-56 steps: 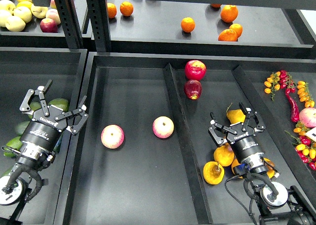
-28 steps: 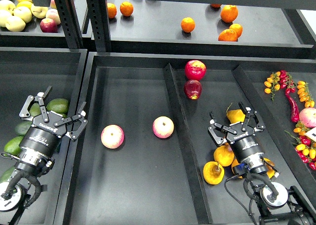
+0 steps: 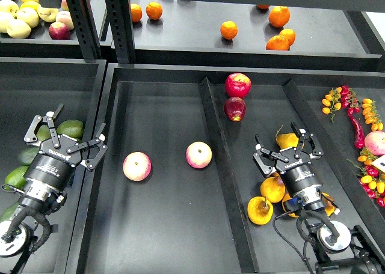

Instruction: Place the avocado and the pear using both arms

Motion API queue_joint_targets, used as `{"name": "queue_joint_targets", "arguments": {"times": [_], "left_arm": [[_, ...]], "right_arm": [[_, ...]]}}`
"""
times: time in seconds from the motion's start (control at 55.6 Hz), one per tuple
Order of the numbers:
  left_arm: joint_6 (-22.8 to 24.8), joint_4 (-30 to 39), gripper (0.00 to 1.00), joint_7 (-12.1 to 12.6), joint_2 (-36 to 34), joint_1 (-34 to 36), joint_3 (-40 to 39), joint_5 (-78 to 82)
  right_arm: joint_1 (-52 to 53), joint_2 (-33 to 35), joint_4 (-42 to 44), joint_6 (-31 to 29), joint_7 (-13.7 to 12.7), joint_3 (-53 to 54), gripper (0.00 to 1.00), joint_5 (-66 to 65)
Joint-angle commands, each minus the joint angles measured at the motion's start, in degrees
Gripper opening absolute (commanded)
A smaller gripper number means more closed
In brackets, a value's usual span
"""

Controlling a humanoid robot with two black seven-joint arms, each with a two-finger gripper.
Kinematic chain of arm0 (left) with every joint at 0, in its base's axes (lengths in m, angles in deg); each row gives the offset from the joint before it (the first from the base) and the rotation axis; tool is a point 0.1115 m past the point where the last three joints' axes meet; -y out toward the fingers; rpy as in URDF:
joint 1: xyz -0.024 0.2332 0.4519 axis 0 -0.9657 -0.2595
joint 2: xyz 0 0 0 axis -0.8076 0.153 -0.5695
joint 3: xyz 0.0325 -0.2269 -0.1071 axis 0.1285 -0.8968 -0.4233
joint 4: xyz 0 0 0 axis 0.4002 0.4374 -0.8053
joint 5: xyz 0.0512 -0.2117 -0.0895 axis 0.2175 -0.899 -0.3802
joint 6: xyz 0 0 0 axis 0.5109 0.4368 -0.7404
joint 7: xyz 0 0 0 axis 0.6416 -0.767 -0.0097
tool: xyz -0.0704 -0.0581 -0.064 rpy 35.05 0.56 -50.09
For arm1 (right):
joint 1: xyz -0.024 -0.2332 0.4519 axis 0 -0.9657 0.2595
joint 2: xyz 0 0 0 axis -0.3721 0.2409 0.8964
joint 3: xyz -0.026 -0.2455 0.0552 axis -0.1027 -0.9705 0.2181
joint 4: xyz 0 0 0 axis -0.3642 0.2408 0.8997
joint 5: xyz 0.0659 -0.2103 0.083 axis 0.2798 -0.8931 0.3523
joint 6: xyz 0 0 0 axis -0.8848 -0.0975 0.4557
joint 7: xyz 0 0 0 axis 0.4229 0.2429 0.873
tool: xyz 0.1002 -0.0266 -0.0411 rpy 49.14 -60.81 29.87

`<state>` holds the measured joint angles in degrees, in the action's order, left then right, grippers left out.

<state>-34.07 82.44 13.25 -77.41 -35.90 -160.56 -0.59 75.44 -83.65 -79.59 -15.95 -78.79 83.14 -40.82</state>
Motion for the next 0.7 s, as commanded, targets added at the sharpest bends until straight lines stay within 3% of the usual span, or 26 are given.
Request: {"name": "queue_joint_targets", "arguments": {"times": [0.0,0.162,0.684], "left_arm": [[-3.0,1.2,1.00,0.0,0.0,-0.1,0.0,0.0],[-6.3,2.4,1.00,0.1,0.0,-0.1,0.0,0.0],[-6.3,2.4,1.00,-0.1,0.0,0.0,0.1,-0.1]], "right_arm": [[0.0,0.0,-1.9,0.0,0.1,0.1,1.00,-0.1],[-0.2,0.0,-3.1,1.7,0.1,0.7,1.00,-0.1],[-0.3,0.0,-3.2,1.3,0.1,0.8,1.00,-0.1]]}}
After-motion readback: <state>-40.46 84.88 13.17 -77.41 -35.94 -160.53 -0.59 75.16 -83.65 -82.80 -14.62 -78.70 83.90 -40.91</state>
